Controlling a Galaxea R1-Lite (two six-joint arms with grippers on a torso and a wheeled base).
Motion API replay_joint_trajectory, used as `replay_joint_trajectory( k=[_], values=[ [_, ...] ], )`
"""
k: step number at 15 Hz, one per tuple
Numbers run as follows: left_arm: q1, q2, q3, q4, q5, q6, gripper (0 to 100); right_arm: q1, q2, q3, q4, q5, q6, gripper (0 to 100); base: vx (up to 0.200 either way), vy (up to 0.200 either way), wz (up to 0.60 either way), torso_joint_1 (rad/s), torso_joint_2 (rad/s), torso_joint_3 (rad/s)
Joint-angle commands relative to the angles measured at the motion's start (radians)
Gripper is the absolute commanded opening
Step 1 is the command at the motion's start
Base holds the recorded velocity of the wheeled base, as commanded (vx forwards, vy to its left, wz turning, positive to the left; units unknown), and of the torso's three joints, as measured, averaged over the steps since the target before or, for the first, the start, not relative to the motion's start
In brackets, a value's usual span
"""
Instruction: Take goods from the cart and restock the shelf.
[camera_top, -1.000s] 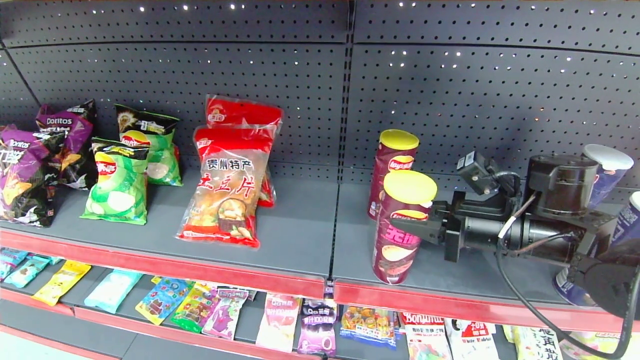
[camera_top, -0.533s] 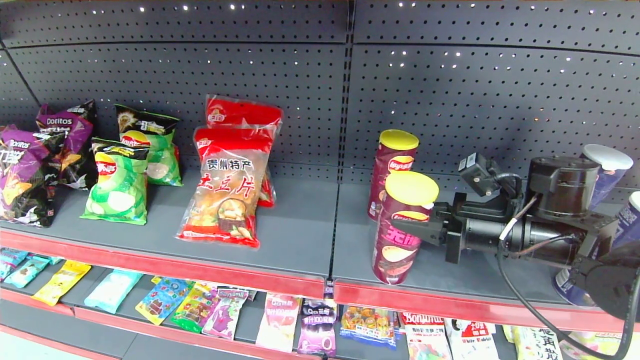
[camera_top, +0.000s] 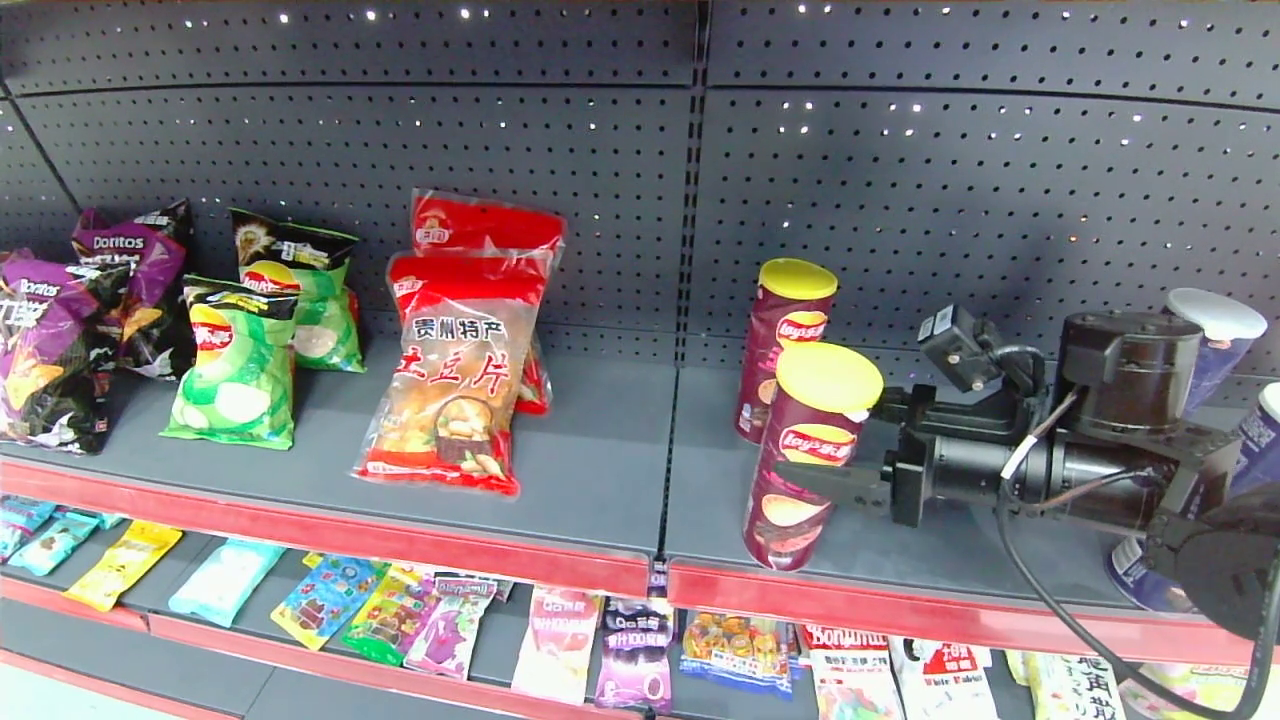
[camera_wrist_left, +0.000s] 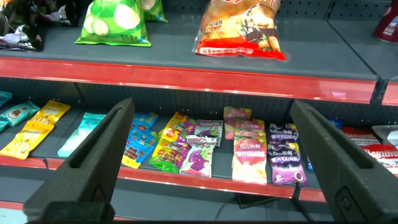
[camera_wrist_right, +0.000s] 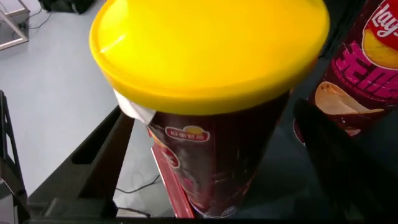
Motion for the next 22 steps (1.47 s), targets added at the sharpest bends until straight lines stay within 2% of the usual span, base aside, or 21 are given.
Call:
replay_joint_trajectory(
  k=[1, 4, 8, 14, 19, 21, 22],
  values=[
    [0.000, 0.001, 0.000, 0.000, 0.000, -0.001, 100, -0.003, -0.024, 0.005, -0.002, -0.003, -0.001, 100, 0.000, 0.000, 0.00, 0.000, 0.00, 0.000],
    [0.000, 0.001, 0.000, 0.000, 0.000, -0.001, 100, -0.015, -0.070, 0.057, -0.002, -0.038, 0.001, 100, 0.000, 0.000, 0.00, 0.000, 0.00, 0.000],
    [0.000, 0.001, 0.000, 0.000, 0.000, -0.001, 100, -0.020, -0.171, 0.168, 0.000, -0.038, 0.001, 100, 0.000, 0.000, 0.00, 0.000, 0.00, 0.000],
    [0.000, 0.001, 0.000, 0.000, 0.000, -0.001, 100, -0.047, -0.283, 0.261, 0.031, -0.060, 0.004, 100, 0.000, 0.000, 0.00, 0.000, 0.00, 0.000],
    [0.000, 0.001, 0.000, 0.000, 0.000, 0.001, 100, -0.050, -0.257, 0.247, 0.201, -0.311, 0.001, 100, 0.000, 0.000, 0.00, 0.000, 0.00, 0.000],
    [0.000, 0.001, 0.000, 0.000, 0.000, 0.001, 100, -0.038, -0.195, 0.230, 0.218, -0.429, 0.007, 100, 0.000, 0.000, 0.00, 0.000, 0.00, 0.000],
    [0.000, 0.001, 0.000, 0.000, 0.000, 0.001, 100, -0.038, -0.174, 0.226, 0.218, -0.443, 0.012, 100, 0.000, 0.000, 0.00, 0.000, 0.00, 0.000]
  ],
)
